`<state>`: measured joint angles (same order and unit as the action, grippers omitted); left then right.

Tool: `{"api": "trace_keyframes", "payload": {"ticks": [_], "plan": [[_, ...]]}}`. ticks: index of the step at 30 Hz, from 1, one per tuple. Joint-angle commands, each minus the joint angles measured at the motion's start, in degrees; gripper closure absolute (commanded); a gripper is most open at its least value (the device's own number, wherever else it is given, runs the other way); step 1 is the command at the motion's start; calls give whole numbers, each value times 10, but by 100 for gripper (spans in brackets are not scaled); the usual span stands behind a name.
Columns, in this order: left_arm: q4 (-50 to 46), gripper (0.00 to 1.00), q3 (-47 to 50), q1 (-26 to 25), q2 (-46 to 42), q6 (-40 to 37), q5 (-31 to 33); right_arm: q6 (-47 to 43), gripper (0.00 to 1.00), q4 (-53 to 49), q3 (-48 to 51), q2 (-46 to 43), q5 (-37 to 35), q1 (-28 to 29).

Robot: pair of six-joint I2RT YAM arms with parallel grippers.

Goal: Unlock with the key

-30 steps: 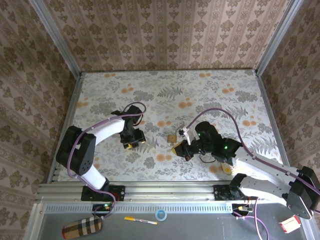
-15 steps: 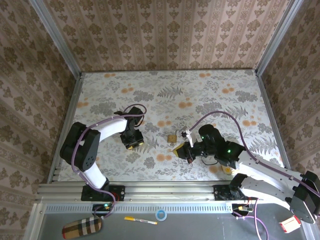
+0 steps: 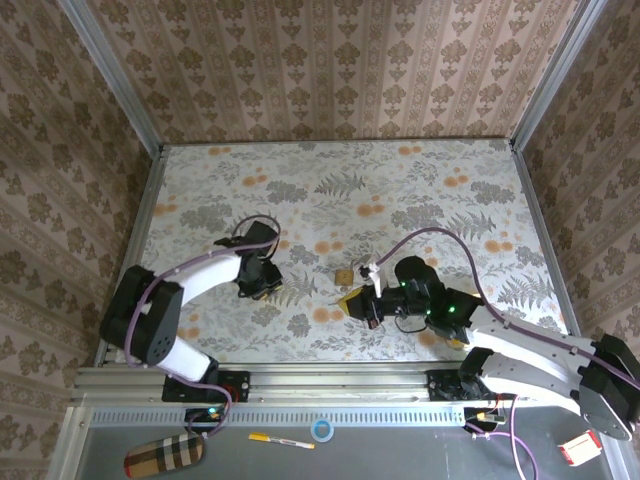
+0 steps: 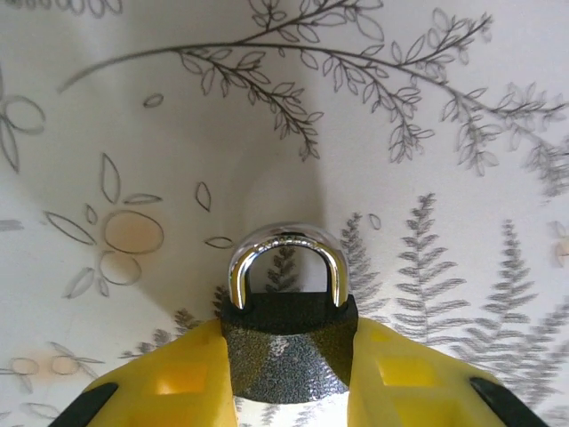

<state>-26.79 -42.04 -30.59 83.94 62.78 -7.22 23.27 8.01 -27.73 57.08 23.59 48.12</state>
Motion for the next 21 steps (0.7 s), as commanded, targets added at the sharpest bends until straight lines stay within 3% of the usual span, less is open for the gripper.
{"api": "trace_keyframes", "payload": {"ticks": [1,10,15,21], "plan": [[236,89,71,-15,-64,145,-98,14,100,85,-17,38,-78,18],[400,92,206,-43,-264,382,-38,-20,100,177,-77,189,-156,28],[378,95,238,-54,-348,448,-11,-21,100,240,-101,252,-177,29],[305,95,254,-55,-429,468,9,-16,100,279,-127,308,-179,34]]}}
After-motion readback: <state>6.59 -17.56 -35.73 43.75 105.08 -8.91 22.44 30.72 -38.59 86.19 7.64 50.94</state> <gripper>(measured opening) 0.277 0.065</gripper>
